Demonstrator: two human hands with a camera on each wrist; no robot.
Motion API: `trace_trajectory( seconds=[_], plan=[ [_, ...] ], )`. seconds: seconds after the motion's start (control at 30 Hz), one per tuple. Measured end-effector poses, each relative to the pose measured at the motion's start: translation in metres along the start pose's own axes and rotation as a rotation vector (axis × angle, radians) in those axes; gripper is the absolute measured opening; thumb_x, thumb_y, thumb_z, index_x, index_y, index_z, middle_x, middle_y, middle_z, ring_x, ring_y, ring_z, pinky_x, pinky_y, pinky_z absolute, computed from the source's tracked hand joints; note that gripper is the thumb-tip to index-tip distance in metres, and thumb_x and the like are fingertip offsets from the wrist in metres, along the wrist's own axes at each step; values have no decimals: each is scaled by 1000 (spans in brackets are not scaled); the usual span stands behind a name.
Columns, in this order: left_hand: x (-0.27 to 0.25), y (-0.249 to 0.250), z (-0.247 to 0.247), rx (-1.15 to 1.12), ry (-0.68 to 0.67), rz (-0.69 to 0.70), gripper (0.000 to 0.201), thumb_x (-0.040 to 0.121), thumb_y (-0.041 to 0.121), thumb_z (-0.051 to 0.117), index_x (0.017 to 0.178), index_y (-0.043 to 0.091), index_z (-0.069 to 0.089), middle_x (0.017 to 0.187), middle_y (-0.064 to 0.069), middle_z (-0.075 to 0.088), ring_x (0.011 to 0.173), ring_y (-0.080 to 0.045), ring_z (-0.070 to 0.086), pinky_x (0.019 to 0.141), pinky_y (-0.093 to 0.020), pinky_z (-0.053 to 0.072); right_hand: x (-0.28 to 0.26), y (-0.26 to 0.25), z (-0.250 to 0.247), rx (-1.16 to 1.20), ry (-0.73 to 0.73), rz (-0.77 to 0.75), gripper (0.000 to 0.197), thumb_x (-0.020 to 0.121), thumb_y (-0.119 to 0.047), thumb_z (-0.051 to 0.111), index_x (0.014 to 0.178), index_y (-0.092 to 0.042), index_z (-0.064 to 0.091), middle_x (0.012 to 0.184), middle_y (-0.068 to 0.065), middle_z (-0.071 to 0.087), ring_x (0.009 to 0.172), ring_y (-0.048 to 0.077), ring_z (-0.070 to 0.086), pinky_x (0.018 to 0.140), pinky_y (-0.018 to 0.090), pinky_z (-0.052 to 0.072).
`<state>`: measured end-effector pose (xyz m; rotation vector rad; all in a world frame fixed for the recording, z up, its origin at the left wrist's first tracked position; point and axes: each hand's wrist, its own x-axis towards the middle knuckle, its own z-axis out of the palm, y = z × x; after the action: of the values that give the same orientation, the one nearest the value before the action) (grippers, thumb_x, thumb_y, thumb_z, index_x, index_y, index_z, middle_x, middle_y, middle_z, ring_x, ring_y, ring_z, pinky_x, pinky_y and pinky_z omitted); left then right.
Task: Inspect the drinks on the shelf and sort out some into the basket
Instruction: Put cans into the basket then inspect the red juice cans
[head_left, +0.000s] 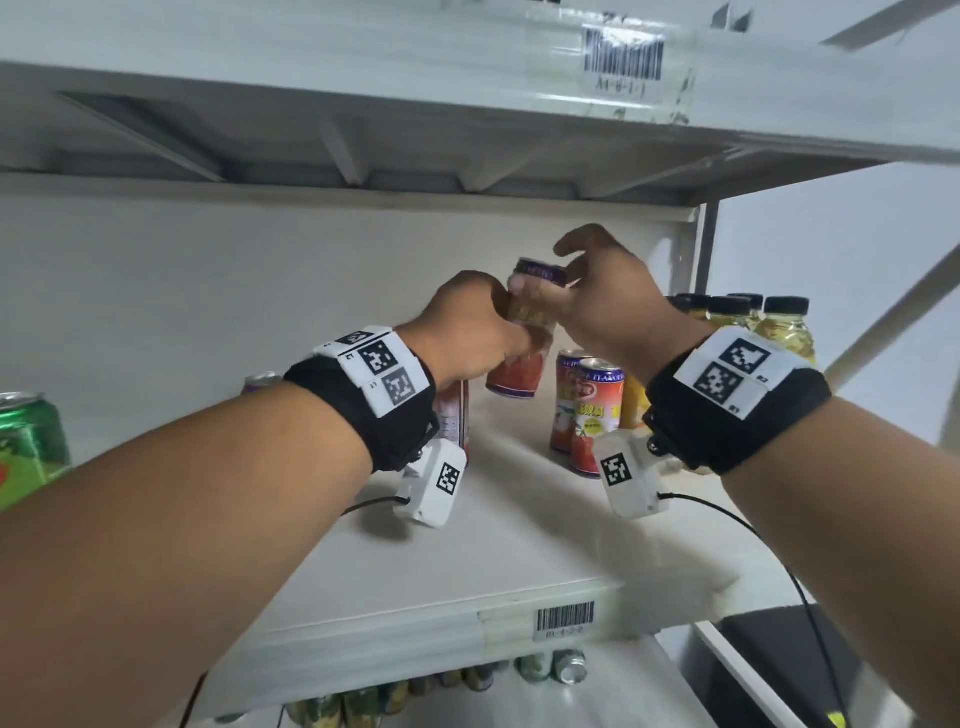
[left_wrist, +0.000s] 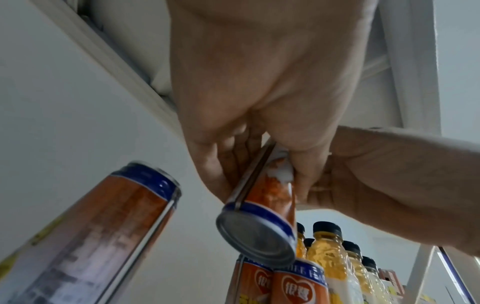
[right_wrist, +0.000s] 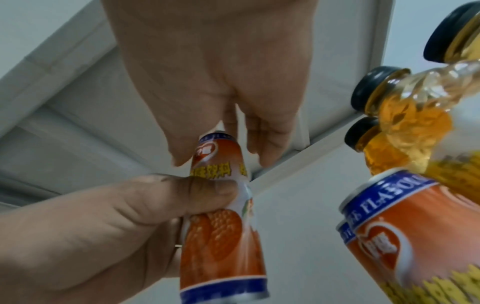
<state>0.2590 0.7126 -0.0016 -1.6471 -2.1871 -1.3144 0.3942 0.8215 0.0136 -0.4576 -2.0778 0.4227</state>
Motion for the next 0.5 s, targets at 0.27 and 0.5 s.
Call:
trace_trajectory(
  seconds=[0.27,0.5],
  plan=[
    [-3,-3,10,-133,-112,-18,34,72,29,88,96,7,77,94,-9,82,94,-31,79,93,-51,65,-11,10,-3,283,-165,163,32,83,-41,85,97,-15,74,84,4,79,75,22,77,69,38,62],
    [0,-9,6,-101,-93,-8,44,65,42,97,91,13,80,90,-2,83,90,-24,81,92,-51,65,-11,4,3,291,-149,138,34,84,-40,83,105,-15,71,95,8,76,89,28,75,82,47,64]
  ],
)
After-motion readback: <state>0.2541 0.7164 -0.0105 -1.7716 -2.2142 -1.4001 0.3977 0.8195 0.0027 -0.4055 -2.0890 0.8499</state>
